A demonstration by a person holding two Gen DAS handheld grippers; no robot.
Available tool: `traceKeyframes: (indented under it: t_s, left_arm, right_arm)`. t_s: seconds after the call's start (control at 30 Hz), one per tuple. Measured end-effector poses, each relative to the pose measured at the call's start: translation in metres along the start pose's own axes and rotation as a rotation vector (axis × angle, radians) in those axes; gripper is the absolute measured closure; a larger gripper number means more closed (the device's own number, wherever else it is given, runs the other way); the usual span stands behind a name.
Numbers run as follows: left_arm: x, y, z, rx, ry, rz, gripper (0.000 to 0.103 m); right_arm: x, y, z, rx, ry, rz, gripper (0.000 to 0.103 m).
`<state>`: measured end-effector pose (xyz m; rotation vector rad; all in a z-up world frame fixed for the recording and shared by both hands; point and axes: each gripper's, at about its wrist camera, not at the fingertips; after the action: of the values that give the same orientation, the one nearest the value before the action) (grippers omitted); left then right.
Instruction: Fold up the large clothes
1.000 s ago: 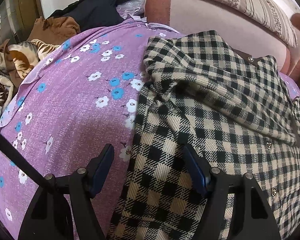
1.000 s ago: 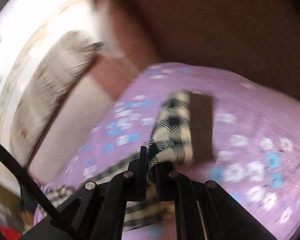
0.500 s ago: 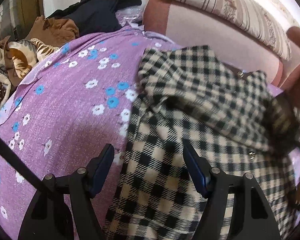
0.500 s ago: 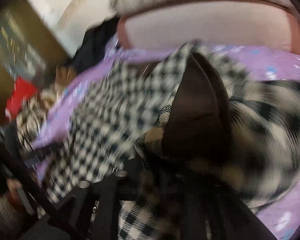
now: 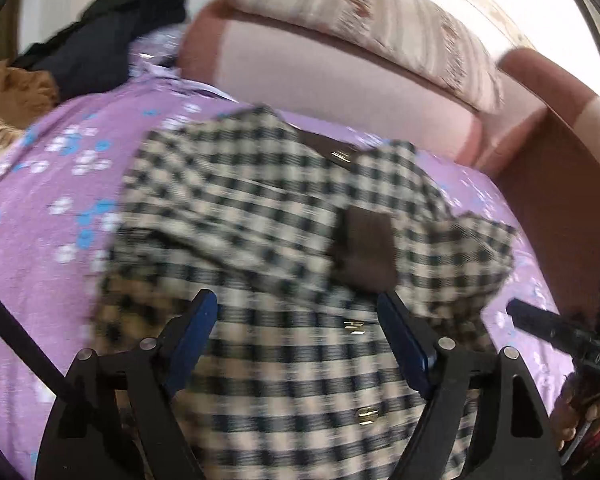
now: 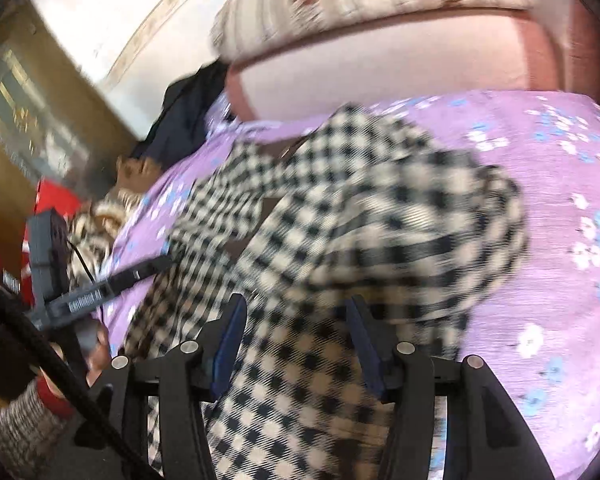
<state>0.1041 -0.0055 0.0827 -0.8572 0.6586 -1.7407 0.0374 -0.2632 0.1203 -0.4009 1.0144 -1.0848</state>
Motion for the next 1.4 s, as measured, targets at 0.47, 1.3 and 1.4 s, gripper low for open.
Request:
traceKeyframes:
  t_s: [0.47, 1.3, 1.4]
  left_arm:
    - [0.055, 0.103, 0.035, -0.223, 0.064, -0.025, 0.091]
    - [-0.12, 0.051, 0.062, -0.061, -0.181, 0.227, 0.073]
    - [-0.127, 0.036, 0.067, -0.011, -0.184, 0.281, 0.07]
  right_arm:
    - [0.057, -0.008, 0.016, 0.055, 0.124, -0.054, 0.046]
    - [0.008, 0.074, 0.056, 0.103, -0.029, -0.158, 0.047]
    - [0.023, 0.096, 0.054, 0.039, -0.027, -0.26, 0.047]
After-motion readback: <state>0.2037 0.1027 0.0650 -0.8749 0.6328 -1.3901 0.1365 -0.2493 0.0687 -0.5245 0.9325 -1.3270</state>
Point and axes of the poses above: each gripper's, at about its wrist camera, not at the fingertips, and y roughly the way its jaws point, x to its right, z to its top, and after that the axes turned 6 degrees about y, right-handed
